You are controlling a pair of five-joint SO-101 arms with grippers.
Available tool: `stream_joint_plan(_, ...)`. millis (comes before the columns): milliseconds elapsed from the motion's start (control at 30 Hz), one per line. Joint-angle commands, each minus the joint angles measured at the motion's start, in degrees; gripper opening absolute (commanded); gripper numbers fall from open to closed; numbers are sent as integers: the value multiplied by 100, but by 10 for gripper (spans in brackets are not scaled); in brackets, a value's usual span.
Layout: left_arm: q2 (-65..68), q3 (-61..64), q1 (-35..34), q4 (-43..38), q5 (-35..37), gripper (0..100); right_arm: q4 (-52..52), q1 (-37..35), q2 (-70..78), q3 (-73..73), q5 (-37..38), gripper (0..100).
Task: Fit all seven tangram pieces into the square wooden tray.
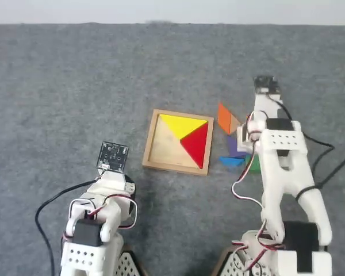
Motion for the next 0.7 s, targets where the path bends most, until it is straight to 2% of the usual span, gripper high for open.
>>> stream_joint_plan(0,-70,-75,9,35,70,12,-13,-242,154,-1090,167,270)
stream_joint_plan(133,-70,-75,9,35,70,12,418,-831,1182,-2295,440,273)
stream_joint_plan(300,-70,-75,9,35,70,12,462,-1314,2308,-3244,809,274)
stream_joint_plan(667,-70,-75,9,35,70,12,453,-1464,3635,-4255,1011,274)
